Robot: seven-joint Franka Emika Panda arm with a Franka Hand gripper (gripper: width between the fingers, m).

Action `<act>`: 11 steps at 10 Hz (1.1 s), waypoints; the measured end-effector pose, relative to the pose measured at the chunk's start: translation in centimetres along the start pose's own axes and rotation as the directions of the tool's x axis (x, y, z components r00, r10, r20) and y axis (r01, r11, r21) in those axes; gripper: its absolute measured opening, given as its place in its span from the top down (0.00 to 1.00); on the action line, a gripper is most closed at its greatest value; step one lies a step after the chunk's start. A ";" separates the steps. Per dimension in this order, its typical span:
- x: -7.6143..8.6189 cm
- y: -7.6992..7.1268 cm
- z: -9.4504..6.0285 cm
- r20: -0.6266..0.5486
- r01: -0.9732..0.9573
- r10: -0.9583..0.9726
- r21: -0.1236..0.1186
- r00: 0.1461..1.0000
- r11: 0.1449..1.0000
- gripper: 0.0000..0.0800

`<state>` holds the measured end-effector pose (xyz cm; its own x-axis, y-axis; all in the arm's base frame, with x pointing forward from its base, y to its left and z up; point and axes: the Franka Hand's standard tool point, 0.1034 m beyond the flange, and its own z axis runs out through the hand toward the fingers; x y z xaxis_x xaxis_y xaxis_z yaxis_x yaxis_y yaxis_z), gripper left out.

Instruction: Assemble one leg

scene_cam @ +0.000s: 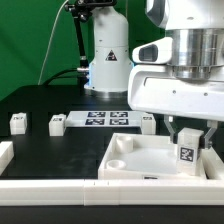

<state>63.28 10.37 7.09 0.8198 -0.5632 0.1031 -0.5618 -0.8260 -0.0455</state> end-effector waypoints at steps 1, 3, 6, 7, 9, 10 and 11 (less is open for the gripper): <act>0.2 0.3 0.0 -0.005 -0.041 0.041 -0.008 0.999 0.999 0.63; 0.6 1.3 0.0 -0.024 -0.178 0.177 -0.027 0.984 0.984 0.63; 0.7 1.4 0.0 -0.028 -0.182 0.181 -0.029 0.983 0.983 0.34; 0.7 1.4 0.0 -0.028 -0.182 0.181 -0.029 0.983 0.983 0.24; 0.7 1.4 0.0 -0.028 -0.182 0.181 -0.029 0.983 0.983 0.20; 0.7 1.4 0.0 -0.028 -0.182 0.181 -0.029 0.983 0.983 0.19; 0.7 1.4 0.0 -0.028 -0.182 0.181 -0.029 0.983 0.983 0.19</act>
Offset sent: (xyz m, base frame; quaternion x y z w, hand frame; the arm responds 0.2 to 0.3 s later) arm 0.0000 0.0000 0.0000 0.0000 0.0000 0.1593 0.9872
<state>63.04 8.80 7.11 0.7012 -0.7026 0.1212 -0.7043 -0.7090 -0.0348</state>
